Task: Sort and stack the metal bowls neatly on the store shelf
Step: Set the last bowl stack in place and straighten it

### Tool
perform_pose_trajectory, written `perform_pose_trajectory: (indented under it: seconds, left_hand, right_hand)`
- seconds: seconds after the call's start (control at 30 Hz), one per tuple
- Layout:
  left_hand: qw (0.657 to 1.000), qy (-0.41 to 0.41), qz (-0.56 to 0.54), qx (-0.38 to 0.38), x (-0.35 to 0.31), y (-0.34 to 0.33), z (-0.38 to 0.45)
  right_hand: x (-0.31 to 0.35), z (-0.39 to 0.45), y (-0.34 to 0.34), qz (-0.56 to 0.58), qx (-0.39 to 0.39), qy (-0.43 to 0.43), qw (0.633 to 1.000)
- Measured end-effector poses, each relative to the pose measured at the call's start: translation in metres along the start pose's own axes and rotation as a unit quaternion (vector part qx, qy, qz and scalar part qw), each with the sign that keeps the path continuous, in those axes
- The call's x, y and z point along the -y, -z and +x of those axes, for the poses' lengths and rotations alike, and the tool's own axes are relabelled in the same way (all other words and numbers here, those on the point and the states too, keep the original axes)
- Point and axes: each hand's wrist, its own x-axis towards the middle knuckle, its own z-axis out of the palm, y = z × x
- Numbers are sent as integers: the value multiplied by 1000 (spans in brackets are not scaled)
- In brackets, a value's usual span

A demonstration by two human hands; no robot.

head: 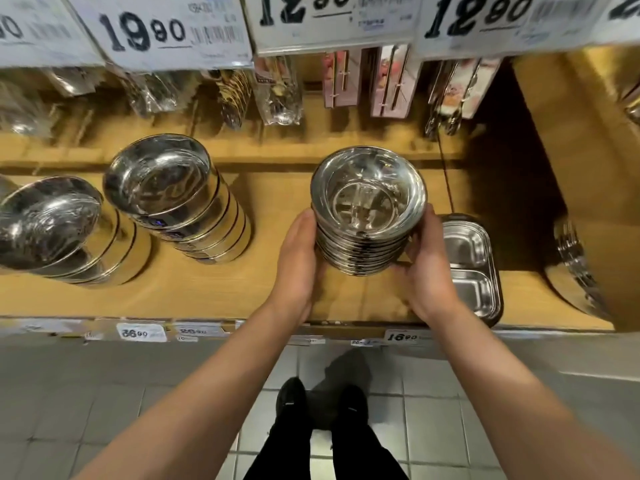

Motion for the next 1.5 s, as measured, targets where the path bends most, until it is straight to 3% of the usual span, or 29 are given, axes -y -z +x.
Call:
perform_pose_trajectory:
  seconds: [0.37, 0.63, 0.8, 0.93, 1.2, 1.4, 1.5]
  left_hand:
    - [999, 1, -2, 37, 6, -1, 9]
    - [999, 33, -12, 24, 2, 3, -1]
    - [998, 59, -8, -22, -7, 41, -37]
    - [997, 46, -4, -69, -8, 95, -80]
    - [984, -13, -52, -168, -37, 231, -149]
    - [973, -58, -82, -209, -67, 329, -199]
    - [965, -71, -99, -231, -72, 378, -227]
  right_hand:
    - [8, -2, -2, 45, -23, -42, 998]
    - [14, -12, 0, 50, -54, -66, 995]
    - [12, -47, 15, -2, -117, -82, 990]
    - [7, -90, 11, 41, -153, -81, 984]
    - [11, -140, -99, -53, 21, -133, 989]
    - [-13, -184, -207, -127, 138, -73, 980]
    - [-27, -203, -262, -152, 162, -87, 971]
